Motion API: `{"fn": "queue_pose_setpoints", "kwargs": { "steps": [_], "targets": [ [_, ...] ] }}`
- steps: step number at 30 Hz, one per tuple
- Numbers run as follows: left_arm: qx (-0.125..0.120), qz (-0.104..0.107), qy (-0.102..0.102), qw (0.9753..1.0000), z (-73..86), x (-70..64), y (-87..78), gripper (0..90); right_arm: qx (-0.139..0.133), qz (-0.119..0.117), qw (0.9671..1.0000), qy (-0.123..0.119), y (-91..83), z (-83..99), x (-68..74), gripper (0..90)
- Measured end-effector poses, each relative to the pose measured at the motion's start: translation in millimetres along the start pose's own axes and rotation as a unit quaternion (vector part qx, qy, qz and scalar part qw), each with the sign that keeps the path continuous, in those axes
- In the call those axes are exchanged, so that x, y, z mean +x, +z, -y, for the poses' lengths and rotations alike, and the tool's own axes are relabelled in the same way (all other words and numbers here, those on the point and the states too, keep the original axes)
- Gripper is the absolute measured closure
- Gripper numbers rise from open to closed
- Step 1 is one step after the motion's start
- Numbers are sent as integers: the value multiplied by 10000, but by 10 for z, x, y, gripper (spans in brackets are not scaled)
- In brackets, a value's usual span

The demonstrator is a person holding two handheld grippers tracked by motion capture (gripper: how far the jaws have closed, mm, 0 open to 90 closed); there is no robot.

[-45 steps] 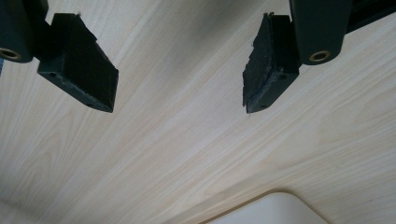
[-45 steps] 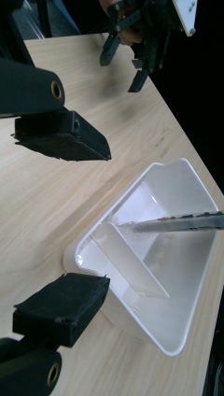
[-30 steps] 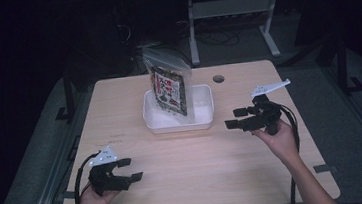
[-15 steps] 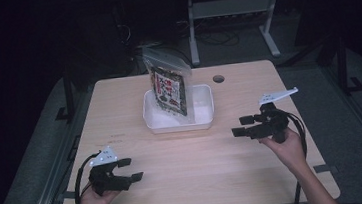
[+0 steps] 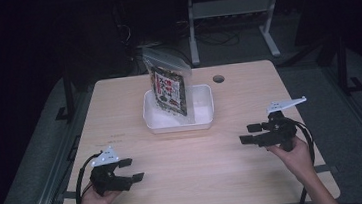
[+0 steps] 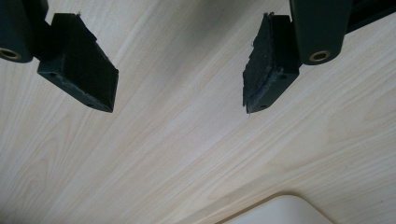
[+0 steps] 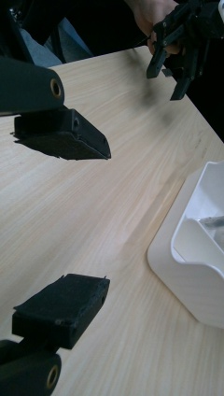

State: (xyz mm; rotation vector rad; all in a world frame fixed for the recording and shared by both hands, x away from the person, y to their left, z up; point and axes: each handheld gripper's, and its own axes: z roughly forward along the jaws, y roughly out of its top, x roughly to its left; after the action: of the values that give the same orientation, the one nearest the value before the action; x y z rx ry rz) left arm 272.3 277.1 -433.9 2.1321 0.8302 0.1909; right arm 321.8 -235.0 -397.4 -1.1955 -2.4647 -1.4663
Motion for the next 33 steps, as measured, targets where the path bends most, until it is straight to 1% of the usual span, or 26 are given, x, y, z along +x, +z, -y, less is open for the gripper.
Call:
{"fn": "queue_pose_setpoints", "kwargs": {
  "steps": [3,19,33],
  "targets": [
    [-34,41,-20,10000,-5,-7,-3,257,21,-17,10000,38,2,50,-9,299],
    [5,25,29,10000,-11,-21,3,257,159,-48,9998,142,12,306,-13,301],
    [21,43,35,10000,-12,-34,16,257,279,-114,9993,202,59,510,23,298]
  ]
}}
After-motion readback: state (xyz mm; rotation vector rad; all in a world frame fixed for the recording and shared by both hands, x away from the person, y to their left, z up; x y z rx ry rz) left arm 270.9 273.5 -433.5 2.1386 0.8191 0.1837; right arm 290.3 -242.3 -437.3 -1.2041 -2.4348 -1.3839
